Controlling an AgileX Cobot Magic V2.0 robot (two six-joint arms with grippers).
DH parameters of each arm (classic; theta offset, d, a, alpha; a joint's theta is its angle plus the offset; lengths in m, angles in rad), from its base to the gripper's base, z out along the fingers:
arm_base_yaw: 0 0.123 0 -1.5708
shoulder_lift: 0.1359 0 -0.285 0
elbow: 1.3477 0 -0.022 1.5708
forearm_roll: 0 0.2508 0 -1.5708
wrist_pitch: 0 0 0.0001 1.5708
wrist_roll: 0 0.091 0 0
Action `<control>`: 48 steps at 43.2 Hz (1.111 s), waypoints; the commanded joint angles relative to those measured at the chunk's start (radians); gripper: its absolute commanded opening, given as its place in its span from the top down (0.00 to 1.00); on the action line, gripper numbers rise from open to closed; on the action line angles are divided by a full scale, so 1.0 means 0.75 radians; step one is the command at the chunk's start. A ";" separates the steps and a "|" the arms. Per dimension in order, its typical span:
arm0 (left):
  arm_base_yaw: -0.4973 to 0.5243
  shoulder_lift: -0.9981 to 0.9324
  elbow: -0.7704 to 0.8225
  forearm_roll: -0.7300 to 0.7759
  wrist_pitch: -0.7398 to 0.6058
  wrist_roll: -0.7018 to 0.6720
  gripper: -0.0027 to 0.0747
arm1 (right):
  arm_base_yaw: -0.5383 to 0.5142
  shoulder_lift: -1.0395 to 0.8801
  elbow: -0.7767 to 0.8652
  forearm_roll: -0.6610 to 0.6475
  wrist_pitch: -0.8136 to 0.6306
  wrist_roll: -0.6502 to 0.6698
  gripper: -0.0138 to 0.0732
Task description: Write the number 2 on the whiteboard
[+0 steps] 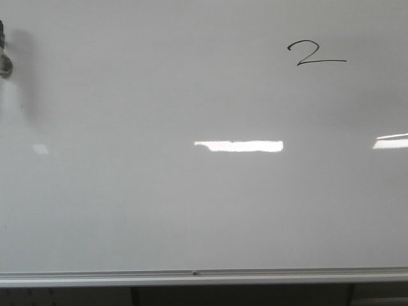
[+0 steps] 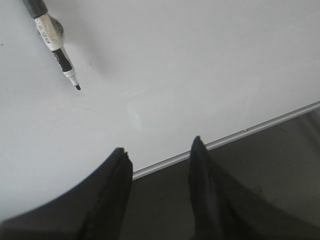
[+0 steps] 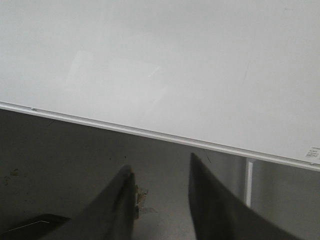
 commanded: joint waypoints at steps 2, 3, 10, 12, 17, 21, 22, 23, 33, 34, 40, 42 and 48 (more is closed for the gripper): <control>-0.009 0.003 -0.046 0.004 -0.103 -0.002 0.81 | -0.009 -0.006 -0.038 -0.010 -0.084 -0.016 0.73; -0.009 0.003 -0.046 0.004 -0.107 -0.002 0.83 | -0.009 -0.006 -0.038 -0.010 -0.084 -0.016 0.76; -0.009 0.003 -0.046 0.004 -0.126 -0.002 0.99 | -0.009 -0.006 -0.038 -0.010 -0.084 -0.016 0.91; -0.009 0.003 -0.046 0.004 -0.138 -0.002 0.99 | -0.009 -0.006 -0.038 -0.009 -0.085 -0.015 0.92; -0.009 0.003 -0.046 0.008 -0.132 -0.002 0.99 | -0.009 -0.006 -0.038 -0.009 -0.101 -0.015 0.92; -0.009 0.003 -0.046 0.008 -0.134 -0.002 0.99 | -0.009 -0.006 -0.038 -0.009 -0.088 -0.015 0.92; -0.009 0.003 -0.046 0.008 -0.134 -0.002 0.99 | -0.009 -0.006 -0.038 -0.009 -0.087 -0.015 0.92; -0.009 0.003 -0.046 0.008 -0.134 -0.002 0.99 | -0.009 -0.006 -0.038 -0.009 -0.087 -0.015 0.92; -0.009 0.003 -0.046 0.008 -0.134 -0.002 0.99 | -0.009 -0.006 -0.038 -0.009 -0.086 -0.015 0.92; -0.009 0.003 -0.046 0.008 -0.134 -0.002 0.99 | -0.009 -0.006 -0.038 -0.009 -0.086 -0.015 0.92; -0.009 0.003 -0.046 0.008 -0.134 -0.002 0.99 | -0.009 -0.006 -0.038 -0.009 -0.086 -0.015 0.92; -0.009 0.003 -0.046 0.008 -0.134 -0.002 0.99 | -0.009 -0.006 -0.038 -0.009 -0.086 -0.015 0.92; 0.119 -0.045 -0.014 -0.041 -0.188 0.021 0.99 | -0.009 -0.006 -0.038 -0.009 -0.084 -0.015 0.92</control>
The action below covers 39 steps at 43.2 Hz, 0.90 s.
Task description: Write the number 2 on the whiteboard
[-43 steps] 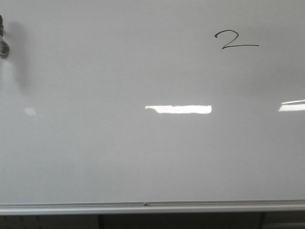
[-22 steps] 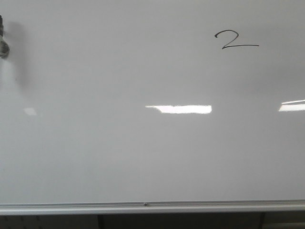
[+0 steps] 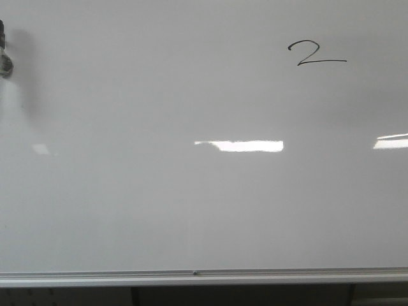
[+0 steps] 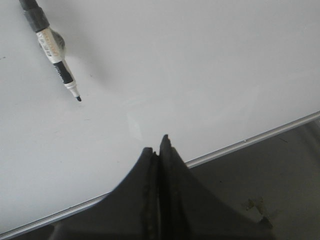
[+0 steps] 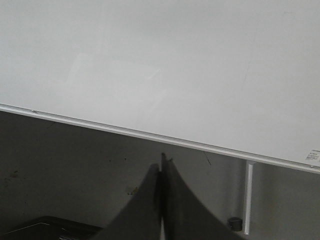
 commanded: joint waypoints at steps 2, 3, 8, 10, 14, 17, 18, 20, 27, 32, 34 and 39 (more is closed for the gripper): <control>0.144 -0.070 0.019 -0.124 -0.202 0.105 0.99 | -0.009 -0.006 -0.038 -0.009 -0.073 -0.015 0.92; 0.184 -0.087 0.048 -0.172 -0.252 0.162 0.99 | -0.009 -0.006 -0.038 -0.009 -0.073 -0.015 0.92; 0.325 -0.205 0.209 -0.369 -0.442 0.459 0.99 | -0.009 -0.006 -0.038 -0.009 -0.073 -0.015 0.92; 0.372 -0.262 0.283 -0.373 -0.514 0.464 0.99 | -0.009 -0.006 -0.038 -0.009 -0.073 -0.015 0.92; 0.447 -0.371 0.422 -0.373 -0.613 0.464 0.99 | -0.009 -0.006 -0.038 -0.009 -0.073 -0.015 0.92; 0.503 -0.463 0.529 -0.373 -0.673 0.464 0.99 | -0.009 -0.006 -0.038 -0.009 -0.073 -0.015 0.92; 0.519 -0.492 0.560 -0.373 -0.688 0.464 0.99 | -0.009 -0.006 -0.038 -0.009 -0.073 -0.015 0.92; 0.550 -0.561 0.624 -0.373 -0.725 0.464 0.99 | -0.009 -0.006 -0.038 -0.009 -0.073 -0.015 0.92; 0.639 -0.779 0.841 -0.373 -0.868 0.464 0.99 | -0.009 -0.006 -0.038 -0.009 -0.073 -0.015 0.92; 0.666 -0.880 0.923 -0.373 -0.874 0.464 0.99 | -0.009 -0.006 -0.038 -0.009 -0.073 -0.015 0.92; 0.670 -0.908 0.947 -0.373 -0.880 0.464 0.99 | -0.009 -0.006 -0.038 -0.009 -0.073 -0.015 0.92; 0.670 -0.939 1.010 -0.378 -0.910 0.461 0.99 | -0.009 -0.006 -0.038 -0.009 -0.073 -0.015 0.92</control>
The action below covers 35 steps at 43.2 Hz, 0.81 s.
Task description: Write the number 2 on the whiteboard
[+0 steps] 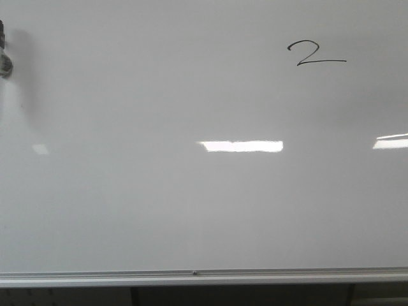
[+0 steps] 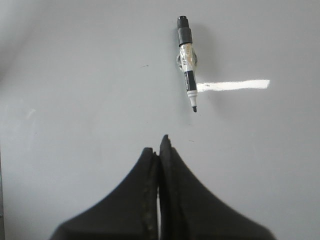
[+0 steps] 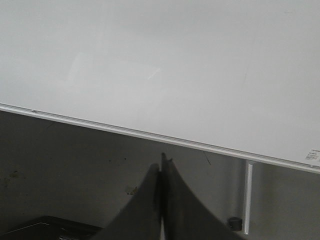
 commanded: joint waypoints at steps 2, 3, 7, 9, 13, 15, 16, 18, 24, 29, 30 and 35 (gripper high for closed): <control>0.004 -0.020 0.043 -0.019 -0.196 -0.003 0.99 | -0.009 -0.006 -0.038 -0.009 -0.073 -0.015 0.92; 0.004 -0.025 0.060 -0.013 -0.217 -0.009 0.99 | -0.009 -0.006 -0.038 -0.009 -0.073 -0.015 0.92; 0.004 -0.072 0.112 0.079 -0.253 -0.130 0.99 | -0.009 -0.006 -0.038 -0.009 -0.072 -0.015 0.92; 0.004 -0.096 0.133 0.147 -0.254 -0.215 0.99 | -0.009 -0.006 -0.038 -0.009 -0.073 -0.015 0.92; 0.004 -0.132 0.172 0.201 -0.265 -0.287 0.99 | -0.009 -0.006 -0.038 -0.009 -0.073 -0.015 0.92; 0.004 -0.132 0.189 0.201 -0.288 -0.287 0.99 | -0.009 -0.006 -0.038 -0.009 -0.073 -0.015 0.92; 0.004 -0.132 0.201 0.201 -0.304 -0.287 0.99 | -0.009 -0.006 -0.038 -0.009 -0.071 -0.015 0.92; 0.004 -0.132 0.221 0.201 -0.346 -0.283 0.99 | -0.009 -0.006 -0.038 -0.009 -0.074 -0.015 0.92; -0.001 -0.132 0.228 0.199 -0.374 -0.283 0.99 | -0.009 -0.006 -0.038 -0.009 -0.073 -0.015 0.92; -0.001 -0.132 0.228 0.201 -0.372 -0.283 0.99 | -0.009 -0.006 -0.038 -0.009 -0.072 -0.015 0.92; -0.001 -0.132 0.228 0.201 -0.372 -0.283 0.99 | -0.009 -0.006 -0.038 -0.009 -0.072 -0.015 0.92; -0.001 -0.132 0.228 0.201 -0.372 -0.283 0.99 | -0.009 -0.006 -0.038 -0.009 -0.072 -0.015 0.92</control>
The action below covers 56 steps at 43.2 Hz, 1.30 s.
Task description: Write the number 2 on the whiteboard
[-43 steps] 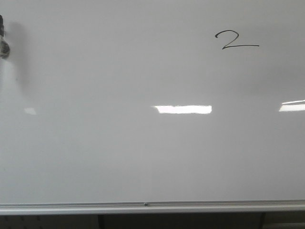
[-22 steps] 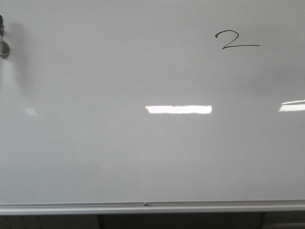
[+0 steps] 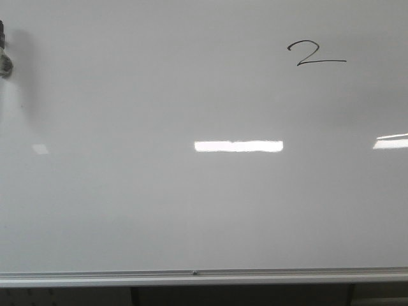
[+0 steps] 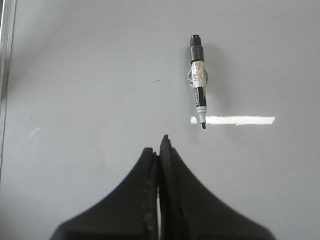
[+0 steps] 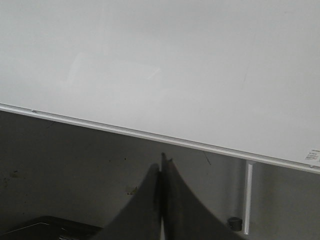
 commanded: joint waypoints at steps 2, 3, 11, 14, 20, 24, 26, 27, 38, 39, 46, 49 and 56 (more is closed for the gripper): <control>-0.002 -0.040 0.047 0.000 -0.115 -0.015 0.99 | -0.009 -0.006 -0.038 -0.009 -0.072 -0.015 0.92; -0.002 -0.038 0.047 0.000 -0.115 -0.015 0.99 | -0.009 -0.006 -0.038 -0.009 -0.072 -0.015 0.92; -0.002 -0.038 0.047 0.000 -0.115 -0.015 0.99 | -0.009 -0.006 -0.038 -0.009 -0.072 -0.015 0.92; -0.002 -0.038 0.047 0.000 -0.115 -0.015 0.99 | -0.009 -0.006 -0.038 -0.009 -0.072 -0.015 0.92; -0.025 -0.038 0.047 0.000 -0.115 -0.015 0.99 | -0.009 -0.006 -0.038 -0.009 -0.072 -0.015 0.92; -0.036 -0.038 0.047 0.000 -0.115 -0.015 0.99 | -0.009 -0.006 -0.038 -0.009 -0.072 -0.015 0.92; -0.036 -0.038 0.047 0.000 -0.115 -0.015 0.99 | -0.009 -0.006 -0.038 -0.009 -0.072 -0.015 0.92; -0.036 -0.038 0.047 0.000 -0.115 -0.015 0.99 | -0.009 -0.006 -0.038 -0.009 -0.072 -0.015 0.92; -0.033 -0.038 0.047 0.000 -0.115 -0.015 0.99 | -0.009 -0.006 -0.038 -0.009 -0.072 -0.015 0.92; -0.033 -0.038 0.047 0.000 -0.115 -0.015 0.99 | -0.009 -0.006 -0.038 -0.009 -0.072 -0.015 0.92; -0.033 -0.038 0.047 0.000 -0.115 -0.015 0.99 | -0.011 -0.014 -0.038 -0.011 -0.074 -0.015 0.92; -0.033 -0.038 0.047 0.000 -0.115 -0.015 0.99 | -0.027 -0.048 -0.038 -0.008 -0.072 -0.015 0.92; -0.033 -0.038 0.047 0.000 -0.115 -0.015 0.99 | -0.094 -0.201 0.022 -0.010 -0.097 -0.015 0.92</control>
